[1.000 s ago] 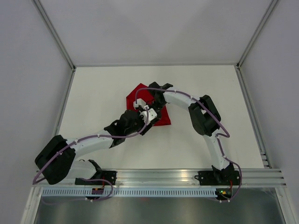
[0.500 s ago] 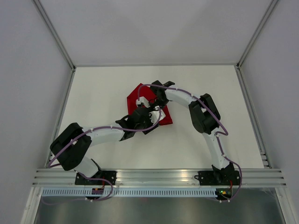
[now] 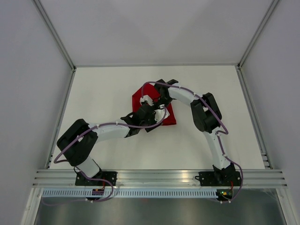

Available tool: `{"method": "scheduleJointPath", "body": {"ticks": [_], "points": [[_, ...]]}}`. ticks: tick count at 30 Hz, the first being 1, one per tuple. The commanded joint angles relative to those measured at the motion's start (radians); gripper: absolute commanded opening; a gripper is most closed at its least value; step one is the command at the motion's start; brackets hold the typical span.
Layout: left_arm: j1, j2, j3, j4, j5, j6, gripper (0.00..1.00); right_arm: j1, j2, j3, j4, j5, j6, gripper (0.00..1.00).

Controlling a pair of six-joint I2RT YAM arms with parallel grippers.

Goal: Fold the napkin, place the utensils inside, and roll it up
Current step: Roll the napkin with the utensil

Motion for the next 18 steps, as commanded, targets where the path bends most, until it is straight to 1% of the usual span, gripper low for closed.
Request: {"method": "scheduleJointPath", "body": {"ticks": [1,7,13,18], "points": [[-0.005,0.034,0.028,-0.055,0.048,0.036,0.64,0.013,0.102,-0.05,-0.05,0.168,-0.095,0.03],[-0.003,0.048,0.063,-0.052,0.076,0.041,0.65,-0.031,0.085,-0.068,-0.059,0.17,-0.117,0.02],[0.001,0.038,0.065,0.011,0.1,0.019,0.68,-0.059,0.061,-0.116,-0.047,0.175,-0.137,0.01],[0.009,0.03,0.068,0.043,0.166,0.01,0.68,-0.08,0.044,-0.149,-0.04,0.181,-0.156,0.01]]}}
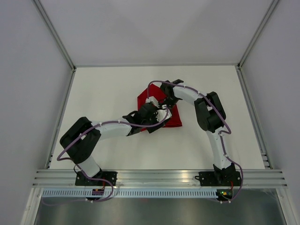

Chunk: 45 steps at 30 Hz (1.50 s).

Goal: Fold the napkin, place the utensils inside, and roll it up
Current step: Roll the napkin with the utensil

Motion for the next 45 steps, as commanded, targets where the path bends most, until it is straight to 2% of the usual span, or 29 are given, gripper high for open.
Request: {"method": "scheduleJointPath", "body": {"ticks": [1,13,25,36,45], "points": [[0.006,-0.008,0.034,0.059,0.077,0.006,0.69,-0.025,0.079,-0.078,0.01,0.198,-0.094,0.0],[-0.019,0.08,0.072,0.119,0.21,-0.019,0.69,-0.059,0.089,-0.072,0.003,0.195,-0.106,0.0],[-0.089,0.178,0.086,0.196,0.166,-0.008,0.67,-0.066,0.092,-0.072,0.0,0.192,-0.102,0.0],[-0.102,0.149,-0.023,0.401,0.117,-0.033,0.67,-0.089,0.102,-0.072,-0.008,0.178,-0.1,0.01],[-0.108,0.193,-0.006,0.407,0.098,0.004,0.67,-0.091,0.102,-0.073,-0.011,0.181,-0.1,0.01]]}}
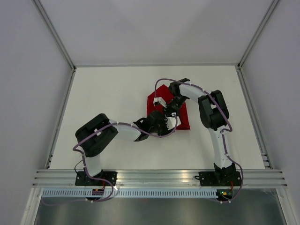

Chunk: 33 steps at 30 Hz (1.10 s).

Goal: Fold the napkin, place the utensils inside, and roll it up
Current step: Roll the napkin with the utensil

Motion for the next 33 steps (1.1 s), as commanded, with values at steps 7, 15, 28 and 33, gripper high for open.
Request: {"method": "scheduleJointPath", "body": {"ticks": [7,15,28,33], "points": [[-0.008,0.052,0.016,0.045,0.005,0.019,0.66,-0.007,0.103,-0.043,0.12,0.181,-0.066,0.01],[-0.013,0.083,0.039,-0.024,0.024,0.011,0.47,-0.007,0.102,-0.035,0.112,0.178,-0.064,0.0],[-0.013,0.107,0.078,-0.131,0.063,-0.018,0.07,-0.01,0.071,-0.026,0.074,0.135,-0.06,0.04],[-0.007,0.126,0.113,-0.188,0.12,-0.038,0.02,-0.019,0.008,-0.032,0.068,0.091,-0.044,0.28]]}}
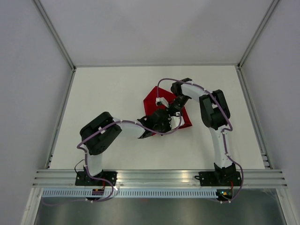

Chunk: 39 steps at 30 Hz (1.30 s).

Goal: Fold the napkin, place the utensils inside, and roll it up
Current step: Roll the napkin with the utensil

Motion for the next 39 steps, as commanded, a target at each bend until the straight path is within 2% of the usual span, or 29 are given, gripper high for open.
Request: {"method": "scheduleJointPath", "body": {"ticks": [1,4,10,15,19,21,25,32,37,39], "points": [[0.008,0.064,0.027,-0.095,0.085,-0.045,0.02,-0.004,-0.009,-0.031,0.096,0.071,-0.036,0.31],[0.03,0.06,0.029,-0.103,0.126,-0.074,0.02,-0.022,-0.06,-0.025,0.091,0.033,-0.011,0.42],[0.086,0.048,0.013,-0.094,0.223,-0.135,0.02,-0.074,-0.138,0.003,0.103,-0.042,0.077,0.53],[0.152,0.05,0.013,-0.08,0.298,-0.213,0.02,-0.137,-0.219,-0.034,0.177,-0.1,0.13,0.53],[0.203,0.06,0.016,-0.075,0.417,-0.273,0.02,-0.206,-0.282,-0.086,0.26,-0.123,0.156,0.53],[0.237,0.074,0.029,-0.081,0.468,-0.31,0.02,-0.226,-0.319,-0.132,0.309,-0.127,0.142,0.53],[0.303,0.119,0.07,-0.101,0.656,-0.376,0.02,-0.238,-0.4,-0.246,0.408,-0.094,0.09,0.54],[0.396,0.215,0.136,-0.117,0.89,-0.516,0.02,-0.231,-0.569,-0.523,0.672,-0.05,0.024,0.55],[0.424,0.287,0.205,-0.152,1.0,-0.568,0.02,-0.148,-0.693,-0.661,0.81,0.011,-0.013,0.56],[0.43,0.307,0.245,-0.179,1.031,-0.575,0.02,-0.102,-0.744,-0.743,0.872,0.083,-0.027,0.56]]}}
